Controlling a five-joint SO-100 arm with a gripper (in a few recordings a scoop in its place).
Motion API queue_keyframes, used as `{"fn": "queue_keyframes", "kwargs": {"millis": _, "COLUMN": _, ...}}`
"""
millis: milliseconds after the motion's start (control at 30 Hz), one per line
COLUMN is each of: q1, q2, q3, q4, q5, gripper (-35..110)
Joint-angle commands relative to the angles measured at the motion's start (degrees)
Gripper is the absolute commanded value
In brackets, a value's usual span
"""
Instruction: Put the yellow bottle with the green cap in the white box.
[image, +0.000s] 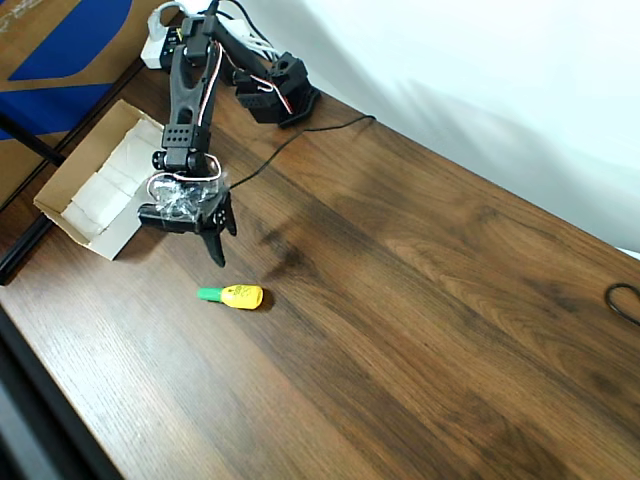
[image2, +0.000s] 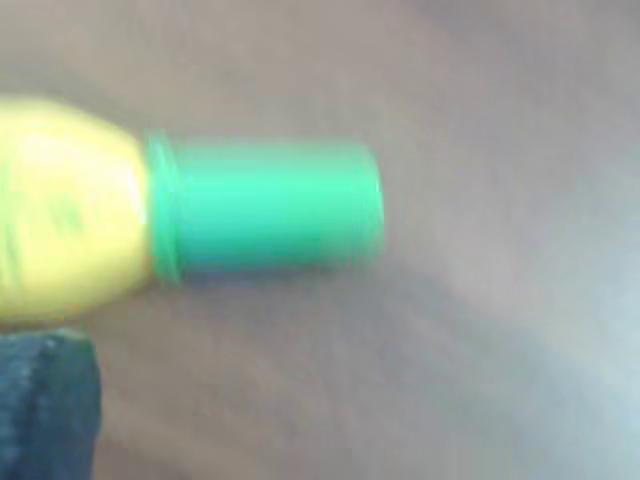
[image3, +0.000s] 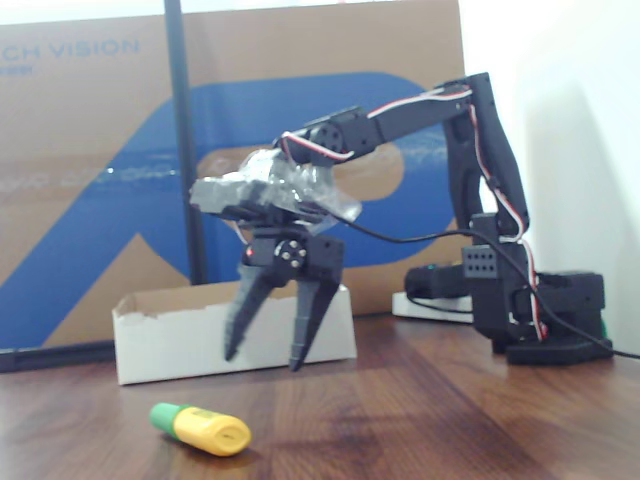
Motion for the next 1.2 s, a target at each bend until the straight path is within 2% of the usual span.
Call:
{"fn": "queue_keyframes", "kwargs": {"millis": 0, "q1": -0.1, "q2": 5.1, "q3": -1.0, "q4": 3.7, "q5": 0.3, "gripper": 30}}
{"fn": "queue_keyframes", "kwargs": {"millis": 200, "q1": 2.2, "q2": 4.0, "q3": -2.1, "q4": 3.8, "q5": 0.2, "gripper": 30}}
{"fn": "queue_keyframes", "kwargs": {"millis": 833, "q1": 6.5, "q2": -15.1, "q3": -24.1, "q4": 5.5, "q5": -0.6, "gripper": 30}}
{"fn": "queue_keyframes", "kwargs": {"millis": 1167, "q1": 6.4, "q2": -15.5, "q3": -25.0, "q4": 1.3, "q5": 5.8, "gripper": 29}}
